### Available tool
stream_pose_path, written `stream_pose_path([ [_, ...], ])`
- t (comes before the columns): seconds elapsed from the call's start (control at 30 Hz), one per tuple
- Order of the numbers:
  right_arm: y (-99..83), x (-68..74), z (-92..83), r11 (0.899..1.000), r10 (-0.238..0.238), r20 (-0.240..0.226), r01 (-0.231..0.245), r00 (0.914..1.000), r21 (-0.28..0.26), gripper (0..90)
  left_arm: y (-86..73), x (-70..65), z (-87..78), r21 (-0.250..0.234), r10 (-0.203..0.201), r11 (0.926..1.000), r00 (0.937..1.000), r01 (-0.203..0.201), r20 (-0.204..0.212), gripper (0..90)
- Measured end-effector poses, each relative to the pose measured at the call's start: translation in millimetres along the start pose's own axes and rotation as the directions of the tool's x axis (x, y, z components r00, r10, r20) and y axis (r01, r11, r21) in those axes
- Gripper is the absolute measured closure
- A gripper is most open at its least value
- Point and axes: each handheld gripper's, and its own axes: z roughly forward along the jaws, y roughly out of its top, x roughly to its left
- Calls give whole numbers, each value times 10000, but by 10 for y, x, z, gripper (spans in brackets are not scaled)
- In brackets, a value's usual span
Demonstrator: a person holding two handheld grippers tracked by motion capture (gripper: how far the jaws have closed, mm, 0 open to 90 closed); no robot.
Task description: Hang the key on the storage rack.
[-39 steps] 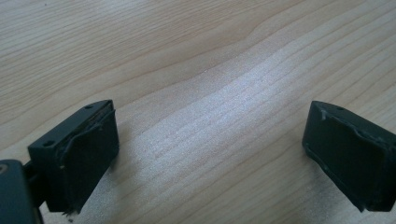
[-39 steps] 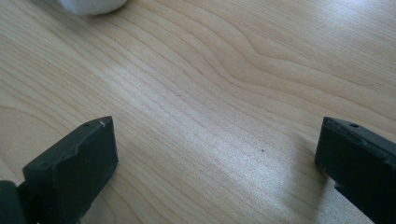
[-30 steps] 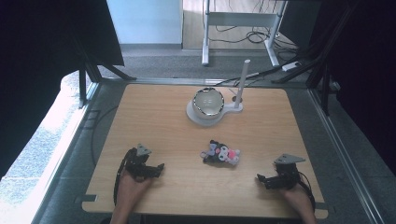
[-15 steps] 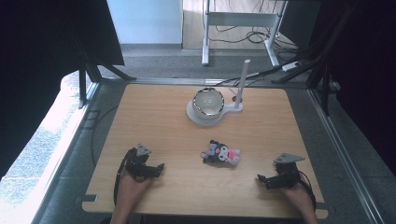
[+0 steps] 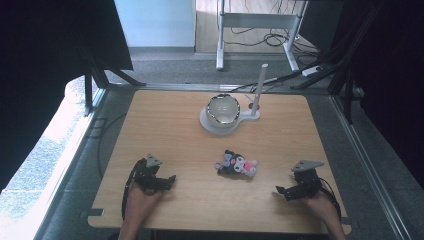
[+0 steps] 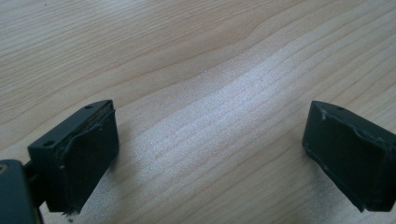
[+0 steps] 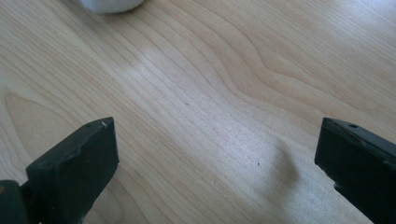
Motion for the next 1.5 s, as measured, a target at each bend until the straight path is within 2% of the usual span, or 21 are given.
stream_pose_path([
  [0.37, 173, -41, 37, 9985, -219, -340, 236, 9992, 498, 7, 0, 0, 0, -1, -1, 10000, 10000, 1, 1, 37],
  [0.5, 276, -55, 64, 9950, -444, -471, 484, 9979, 877, 9, 0, 0, 0, 0, -3, 10000, 10000, 3, 0, 37],
  [0.8, 450, -50, 128, 9868, -790, -793, 893, 9937, 1350, 14, 0, 0, 0, 1, 0, 10000, 10000, 0, 1, 37],
  [1.13, 683, 41, 231, 9670, -1510, -1145, 1708, 9819, 1893, 17, 0, 0, 0, 0, -3, 10000, 10000, 3, -1, 37],
  [1.27, 829, 104, 299, 9526, -1877, -1347, 2138, 9729, 2164, 17, 0, 1, -1, 6, 3, 10000, 10000, -3, 4, 37],
  [1.33, 858, 120, 313, 9499, -1929, -1408, 2208, 9711, 2214, 17, 0, 1, -1, 4, 3, 10000, 10000, -3, 2, 37],
  [1.4, 943, 167, 360, 9391, -2128, -1545, 2457, 9648, 2405, 17, 0, 1, -1, 7, 4, 10000, 10000, -4, 1, 37],
  [1.43, 943, 167, 360, 9391, -2128, -1545, 2457, 9648, 2405, 17, 0, 1, -1, 9, 5, 10000, 10000, -5, 2, 37],
  [1.5, 997, 195, 396, 9311, -2276, -1653, 2641, 9596, 2515, 17, 0, 1, -1, 7, 5, 10000, 10000, -5, 2, 37],
])
